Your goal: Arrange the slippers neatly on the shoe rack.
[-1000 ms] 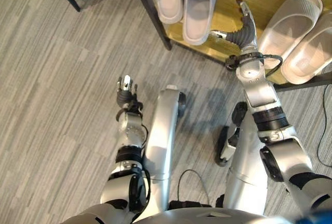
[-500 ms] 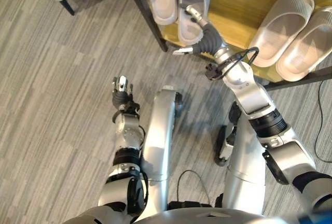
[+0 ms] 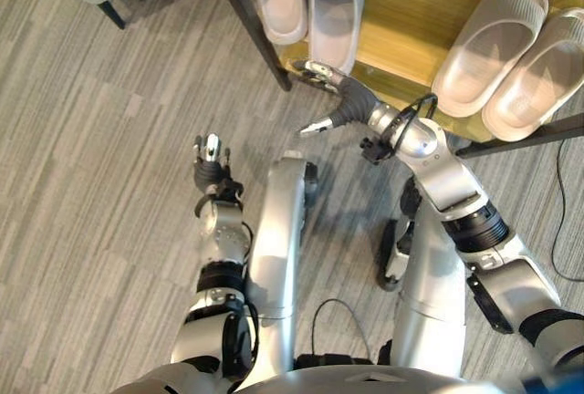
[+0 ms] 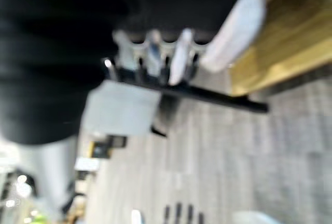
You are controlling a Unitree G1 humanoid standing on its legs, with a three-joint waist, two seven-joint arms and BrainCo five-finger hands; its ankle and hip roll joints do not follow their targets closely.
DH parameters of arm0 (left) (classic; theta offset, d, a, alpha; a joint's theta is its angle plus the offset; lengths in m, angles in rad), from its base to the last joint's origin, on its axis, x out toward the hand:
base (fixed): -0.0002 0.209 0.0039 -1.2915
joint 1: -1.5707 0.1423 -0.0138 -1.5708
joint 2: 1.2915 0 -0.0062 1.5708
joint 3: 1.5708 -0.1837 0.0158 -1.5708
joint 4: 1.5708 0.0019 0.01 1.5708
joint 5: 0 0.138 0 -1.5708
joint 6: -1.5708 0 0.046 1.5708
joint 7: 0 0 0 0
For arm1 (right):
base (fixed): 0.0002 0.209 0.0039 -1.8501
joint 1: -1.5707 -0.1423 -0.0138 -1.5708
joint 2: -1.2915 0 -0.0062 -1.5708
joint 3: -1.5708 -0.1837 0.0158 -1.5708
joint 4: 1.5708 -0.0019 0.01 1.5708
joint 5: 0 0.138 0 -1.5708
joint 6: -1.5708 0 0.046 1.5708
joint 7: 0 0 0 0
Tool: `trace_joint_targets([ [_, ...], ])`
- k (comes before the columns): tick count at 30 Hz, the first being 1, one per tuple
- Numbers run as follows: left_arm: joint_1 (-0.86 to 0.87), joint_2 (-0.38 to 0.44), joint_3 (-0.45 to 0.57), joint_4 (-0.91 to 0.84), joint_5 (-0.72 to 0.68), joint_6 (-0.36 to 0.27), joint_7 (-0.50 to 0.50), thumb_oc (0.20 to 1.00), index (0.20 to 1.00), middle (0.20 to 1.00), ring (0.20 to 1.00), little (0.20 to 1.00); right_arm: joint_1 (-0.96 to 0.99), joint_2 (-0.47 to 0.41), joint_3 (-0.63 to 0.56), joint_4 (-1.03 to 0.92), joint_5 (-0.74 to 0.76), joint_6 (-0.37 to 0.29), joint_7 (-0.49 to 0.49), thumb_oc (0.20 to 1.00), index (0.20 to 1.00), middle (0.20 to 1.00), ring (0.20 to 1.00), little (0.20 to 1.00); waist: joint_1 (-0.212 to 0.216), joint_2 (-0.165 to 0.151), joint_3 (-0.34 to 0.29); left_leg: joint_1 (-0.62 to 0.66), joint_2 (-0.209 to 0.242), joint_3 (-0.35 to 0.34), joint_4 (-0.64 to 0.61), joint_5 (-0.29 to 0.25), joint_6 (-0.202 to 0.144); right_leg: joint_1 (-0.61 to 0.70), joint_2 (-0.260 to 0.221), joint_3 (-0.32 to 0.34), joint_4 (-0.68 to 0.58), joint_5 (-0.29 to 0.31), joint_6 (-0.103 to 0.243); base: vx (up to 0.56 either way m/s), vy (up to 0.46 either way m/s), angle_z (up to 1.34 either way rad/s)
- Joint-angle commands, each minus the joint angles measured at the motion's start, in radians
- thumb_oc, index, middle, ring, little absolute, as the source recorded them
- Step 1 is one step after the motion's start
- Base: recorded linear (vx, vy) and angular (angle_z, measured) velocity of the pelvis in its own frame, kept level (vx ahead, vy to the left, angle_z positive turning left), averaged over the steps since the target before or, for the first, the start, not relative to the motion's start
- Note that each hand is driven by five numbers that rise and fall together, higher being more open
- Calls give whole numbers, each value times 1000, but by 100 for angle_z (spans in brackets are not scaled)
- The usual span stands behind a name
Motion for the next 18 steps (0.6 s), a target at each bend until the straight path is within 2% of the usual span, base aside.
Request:
trace_joint_targets([
  [1,65,-178,-55,59,-22,-54,-1,1000,1000,1000,1000,1000,-19,5,-34,-126,44,17,40,1000,1000,1000,1000,1000,-26,-48,32,59,33,-85,-17,-173,-20,-25,5,141,91,229,-32,-3,-4,-4],
  [11,53,-176,-63,82,-9,-42,6,1000,1000,1000,1000,1000,-38,23,-63,42,-39,17,79,1000,1000,1000,1000,1000,-15,-35,32,59,31,-86,-25,-162,-20,-23,4,138,91,229,-33,0,-1,0],
  [15,53,-173,-65,88,-3,-36,4,1000,1000,1000,1000,1000,-66,35,-65,109,-49,3,81,1000,1000,1000,1000,1000,-8,-29,32,59,29,-86,-22,-160,-21,-21,5,138,91,230,-32,0,0,0],
  [18,55,-172,-70,96,4,-32,3,1000,1000,1000,1000,1000,-98,41,-57,167,-28,-37,70,1000,1000,1000,1000,1000,0,-21,32,59,25,-88,-21,-157,-20,-19,3,139,92,229,-28,0,0,0],
])
